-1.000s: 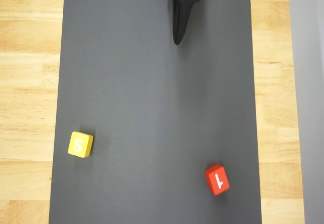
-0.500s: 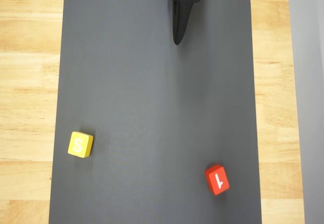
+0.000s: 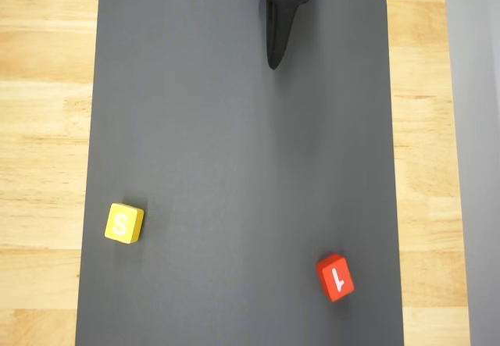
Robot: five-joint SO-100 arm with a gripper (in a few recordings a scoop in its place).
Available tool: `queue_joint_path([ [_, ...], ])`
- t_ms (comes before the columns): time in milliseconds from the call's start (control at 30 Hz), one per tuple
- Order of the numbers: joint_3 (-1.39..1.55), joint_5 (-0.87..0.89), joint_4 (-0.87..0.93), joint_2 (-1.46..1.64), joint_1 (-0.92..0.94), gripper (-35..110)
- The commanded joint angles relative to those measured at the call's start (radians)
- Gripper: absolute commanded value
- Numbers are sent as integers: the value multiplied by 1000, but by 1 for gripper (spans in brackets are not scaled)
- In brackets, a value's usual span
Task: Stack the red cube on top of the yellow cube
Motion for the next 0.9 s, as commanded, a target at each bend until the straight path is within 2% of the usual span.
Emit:
queue_joint_path([
  [0, 3, -9, 15, 5, 14, 0],
  [700, 3, -17, 15, 5, 9, 0],
  [800, 3, -17, 15, 5, 9, 6],
  [867, 3, -17, 15, 5, 9, 5],
])
